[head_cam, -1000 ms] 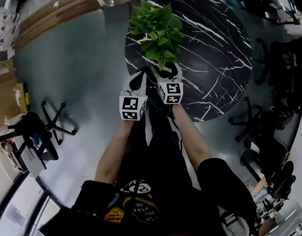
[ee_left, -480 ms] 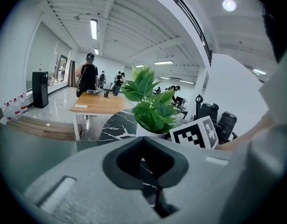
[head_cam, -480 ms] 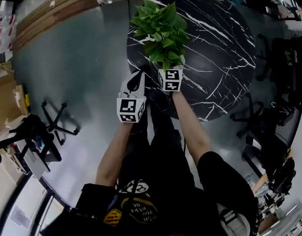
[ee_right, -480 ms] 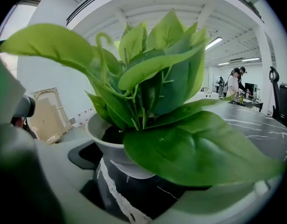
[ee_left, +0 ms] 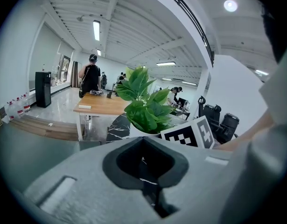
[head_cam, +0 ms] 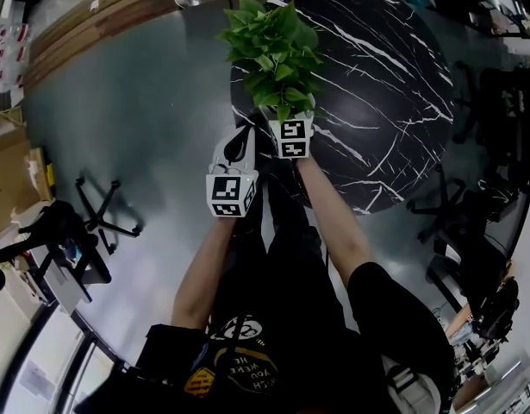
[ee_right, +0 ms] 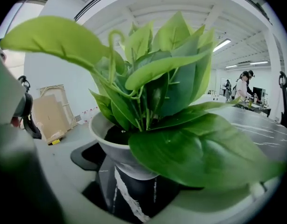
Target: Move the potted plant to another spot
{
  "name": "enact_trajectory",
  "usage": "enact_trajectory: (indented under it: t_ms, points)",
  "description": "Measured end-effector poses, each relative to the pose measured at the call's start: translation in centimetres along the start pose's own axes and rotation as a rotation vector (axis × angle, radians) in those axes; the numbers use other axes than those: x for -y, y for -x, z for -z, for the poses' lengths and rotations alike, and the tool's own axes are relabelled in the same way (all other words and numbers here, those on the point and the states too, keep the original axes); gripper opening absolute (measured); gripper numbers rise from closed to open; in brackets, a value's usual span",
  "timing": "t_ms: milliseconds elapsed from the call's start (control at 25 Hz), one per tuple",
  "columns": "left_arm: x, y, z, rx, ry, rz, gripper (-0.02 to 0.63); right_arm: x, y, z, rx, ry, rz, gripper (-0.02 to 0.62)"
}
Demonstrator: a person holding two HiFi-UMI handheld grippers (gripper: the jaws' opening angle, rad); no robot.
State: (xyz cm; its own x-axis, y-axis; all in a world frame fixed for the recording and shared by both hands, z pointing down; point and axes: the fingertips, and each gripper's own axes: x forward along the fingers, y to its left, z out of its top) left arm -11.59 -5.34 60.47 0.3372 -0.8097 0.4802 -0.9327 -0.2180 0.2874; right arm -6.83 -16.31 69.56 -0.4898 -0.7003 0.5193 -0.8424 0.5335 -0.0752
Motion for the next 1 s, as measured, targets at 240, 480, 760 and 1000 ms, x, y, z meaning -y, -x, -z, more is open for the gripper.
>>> enact_trajectory:
  t_ms: [240,480,760,1000]
  points:
    - [-2.1,0.7,0.1,0.006,0.018,-0.022,0.003,-3.9,-1.0,0.0,-0.039,0.035,-0.035,0.485]
    - [-3.0,1.1,-0.3,0.015,0.012,-0.009,0.003,-5.4,-1.0,0.2,-0.049,0.045,-0.037,0.483]
    - [0.1,-0.6,0.2,-0.011,-0.006,0.049,0.003,0.5,1.6,0.9,-0.050,-0.005,0.057,0.483]
    - [8.6,-4.7,0.7,-0.038,-0.053,0.148,0.003,10.8,7.0,2.4,-0.035,-0.071,0.170,0.483]
